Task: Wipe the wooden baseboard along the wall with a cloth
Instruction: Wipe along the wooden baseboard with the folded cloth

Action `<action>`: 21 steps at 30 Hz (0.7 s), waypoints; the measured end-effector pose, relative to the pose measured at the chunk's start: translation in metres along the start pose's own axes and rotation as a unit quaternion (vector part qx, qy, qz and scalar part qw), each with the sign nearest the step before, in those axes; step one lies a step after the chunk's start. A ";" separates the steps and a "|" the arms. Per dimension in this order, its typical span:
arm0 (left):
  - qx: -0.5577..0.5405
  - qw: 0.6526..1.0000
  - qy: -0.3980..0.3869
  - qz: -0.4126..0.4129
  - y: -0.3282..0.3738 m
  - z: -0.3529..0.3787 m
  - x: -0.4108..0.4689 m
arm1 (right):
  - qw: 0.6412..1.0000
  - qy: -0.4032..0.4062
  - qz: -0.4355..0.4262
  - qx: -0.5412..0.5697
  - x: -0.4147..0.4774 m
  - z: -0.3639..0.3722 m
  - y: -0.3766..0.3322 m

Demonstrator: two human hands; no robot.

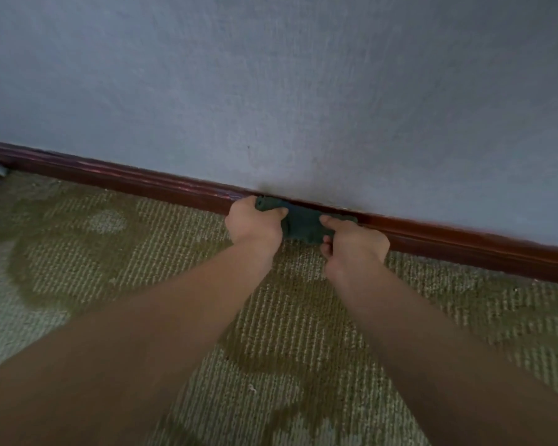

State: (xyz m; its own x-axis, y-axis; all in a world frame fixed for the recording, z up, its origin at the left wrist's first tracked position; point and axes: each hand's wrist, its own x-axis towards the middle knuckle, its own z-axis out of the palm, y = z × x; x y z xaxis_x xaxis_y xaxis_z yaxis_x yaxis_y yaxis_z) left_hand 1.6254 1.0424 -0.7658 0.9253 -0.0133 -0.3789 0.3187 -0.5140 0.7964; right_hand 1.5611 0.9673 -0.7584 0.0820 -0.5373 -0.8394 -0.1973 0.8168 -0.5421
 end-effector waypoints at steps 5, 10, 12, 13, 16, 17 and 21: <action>0.018 0.992 -0.026 0.122 -0.014 -0.003 0.001 | 0.997 0.008 -0.070 0.010 0.005 0.000 0.011; -0.060 0.990 -0.055 0.112 -0.024 -0.004 0.002 | 0.990 0.040 -0.129 0.028 0.000 0.002 0.023; -0.084 0.989 -0.051 0.110 -0.025 -0.003 0.002 | 0.987 0.048 -0.152 0.020 -0.002 0.003 0.025; -0.090 0.988 -0.050 0.114 -0.026 -0.003 0.002 | 0.985 0.054 -0.166 0.008 -0.002 0.004 0.026; -0.093 0.986 -0.049 0.128 -0.029 -0.011 0.012 | 0.979 0.059 -0.194 -0.031 -0.002 0.015 0.030; -0.084 0.986 -0.045 0.136 -0.031 -0.016 0.017 | 0.979 0.053 -0.195 -0.039 -0.003 0.021 0.032; -0.005 0.988 -0.058 0.141 -0.036 -0.029 0.024 | 0.975 0.048 -0.203 -0.083 -0.009 0.039 0.046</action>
State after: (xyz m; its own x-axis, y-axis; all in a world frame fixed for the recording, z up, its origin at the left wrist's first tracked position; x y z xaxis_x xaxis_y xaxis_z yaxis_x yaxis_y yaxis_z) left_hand 1.6425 1.0858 -0.7896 0.9483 -0.2534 -0.1913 0.0533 -0.4670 0.8826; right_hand 1.5892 1.0176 -0.7771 0.0967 -0.8325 -0.5456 -0.3230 0.4922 -0.8083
